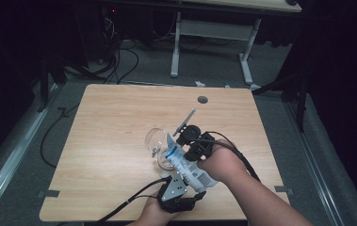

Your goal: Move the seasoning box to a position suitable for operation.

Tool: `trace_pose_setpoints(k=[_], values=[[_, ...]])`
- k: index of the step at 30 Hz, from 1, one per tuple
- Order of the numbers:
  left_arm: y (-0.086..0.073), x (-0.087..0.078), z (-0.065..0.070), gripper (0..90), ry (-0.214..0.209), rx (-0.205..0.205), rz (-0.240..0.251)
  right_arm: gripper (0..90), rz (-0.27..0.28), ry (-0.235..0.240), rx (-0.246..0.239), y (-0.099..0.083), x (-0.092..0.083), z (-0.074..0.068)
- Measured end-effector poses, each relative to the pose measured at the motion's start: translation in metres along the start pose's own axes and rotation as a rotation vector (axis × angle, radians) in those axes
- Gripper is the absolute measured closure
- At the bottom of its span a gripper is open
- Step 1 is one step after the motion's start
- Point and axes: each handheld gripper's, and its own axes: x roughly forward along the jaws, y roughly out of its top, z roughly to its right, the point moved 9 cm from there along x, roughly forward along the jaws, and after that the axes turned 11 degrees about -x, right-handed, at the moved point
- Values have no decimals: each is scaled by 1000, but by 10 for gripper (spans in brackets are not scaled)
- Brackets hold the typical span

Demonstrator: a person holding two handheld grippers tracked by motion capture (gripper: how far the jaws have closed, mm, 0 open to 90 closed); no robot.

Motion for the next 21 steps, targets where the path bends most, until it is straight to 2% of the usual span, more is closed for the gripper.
trace_pose_setpoints(k=[21], values=[[3, -1, 2, 498, -6, -8, 5, 900, 5, -1, -4, 2, 0, 1]])
